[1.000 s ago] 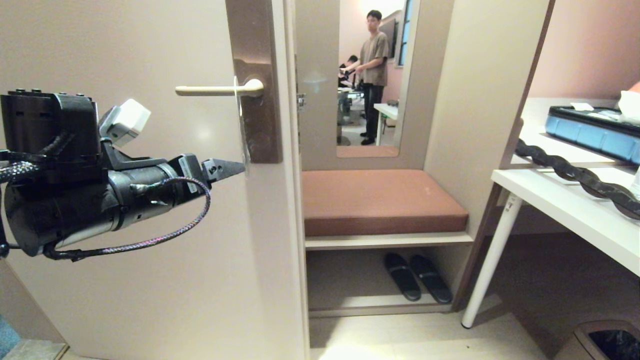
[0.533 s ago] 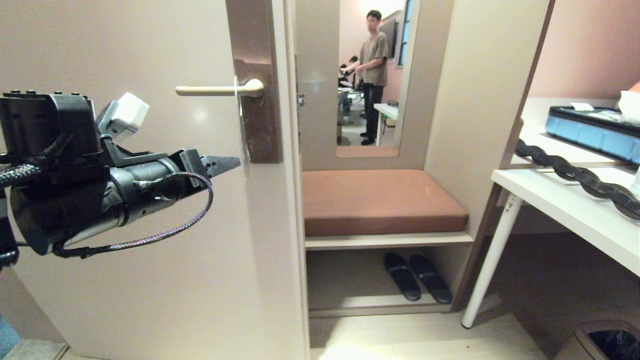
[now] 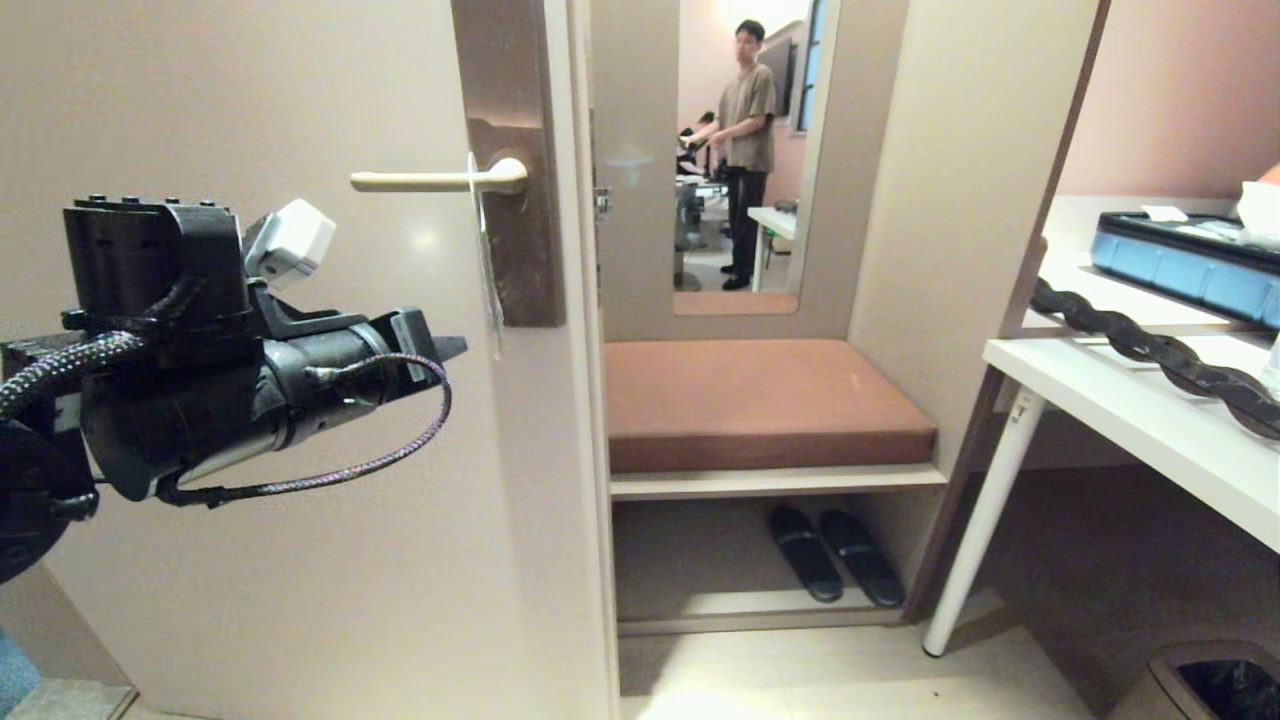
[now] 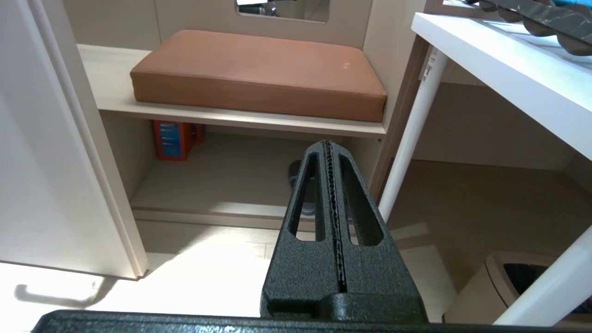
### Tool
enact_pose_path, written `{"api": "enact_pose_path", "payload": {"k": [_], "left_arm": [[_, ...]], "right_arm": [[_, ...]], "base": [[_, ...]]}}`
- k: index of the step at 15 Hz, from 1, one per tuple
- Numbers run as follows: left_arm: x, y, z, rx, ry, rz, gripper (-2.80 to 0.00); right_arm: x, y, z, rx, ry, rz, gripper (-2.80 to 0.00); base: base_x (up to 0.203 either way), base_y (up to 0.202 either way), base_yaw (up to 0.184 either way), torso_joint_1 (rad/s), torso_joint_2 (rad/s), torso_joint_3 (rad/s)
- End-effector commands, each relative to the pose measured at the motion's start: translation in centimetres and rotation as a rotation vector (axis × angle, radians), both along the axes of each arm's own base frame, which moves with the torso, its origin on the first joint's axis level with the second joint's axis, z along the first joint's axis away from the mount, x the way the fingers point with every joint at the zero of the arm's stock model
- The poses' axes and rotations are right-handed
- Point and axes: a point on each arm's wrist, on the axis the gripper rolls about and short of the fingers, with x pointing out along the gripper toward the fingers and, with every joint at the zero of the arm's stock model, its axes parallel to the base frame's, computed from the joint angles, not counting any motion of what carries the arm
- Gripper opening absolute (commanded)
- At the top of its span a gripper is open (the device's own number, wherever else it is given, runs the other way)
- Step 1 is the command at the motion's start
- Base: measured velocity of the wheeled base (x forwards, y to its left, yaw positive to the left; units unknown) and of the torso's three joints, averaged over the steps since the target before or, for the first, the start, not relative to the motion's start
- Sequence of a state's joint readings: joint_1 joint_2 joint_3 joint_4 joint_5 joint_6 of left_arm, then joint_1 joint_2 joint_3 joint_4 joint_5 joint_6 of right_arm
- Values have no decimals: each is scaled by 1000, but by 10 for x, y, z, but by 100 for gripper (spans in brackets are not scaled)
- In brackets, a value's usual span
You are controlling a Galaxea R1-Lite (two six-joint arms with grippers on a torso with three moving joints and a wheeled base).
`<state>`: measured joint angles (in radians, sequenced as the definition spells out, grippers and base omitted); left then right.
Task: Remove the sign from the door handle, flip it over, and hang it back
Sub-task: Hang the sign back with the other side facing out
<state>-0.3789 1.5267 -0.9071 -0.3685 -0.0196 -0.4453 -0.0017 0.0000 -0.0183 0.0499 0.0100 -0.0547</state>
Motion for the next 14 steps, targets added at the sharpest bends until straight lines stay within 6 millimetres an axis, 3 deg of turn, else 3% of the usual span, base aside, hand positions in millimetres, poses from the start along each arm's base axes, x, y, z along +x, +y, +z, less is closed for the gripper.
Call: {"api": "enact_pose_path", "payload": {"k": [1,6,14], "left_arm": [[8,-3,0,-4,0,1,-280],[20,-8,10,-17,-32,-1,-280],[33,-20,10,-20,-31,-25,-280]], "right_arm": [[0,0,0,-1,1,1,-280],[0,0,0,-1,1,1,-280],[0,0,0,-1,-1,1,-280]], "base": [[0,0,0,0,0,0],[0,0,0,0,0,0],[0,0,0,0,0,0]]}}
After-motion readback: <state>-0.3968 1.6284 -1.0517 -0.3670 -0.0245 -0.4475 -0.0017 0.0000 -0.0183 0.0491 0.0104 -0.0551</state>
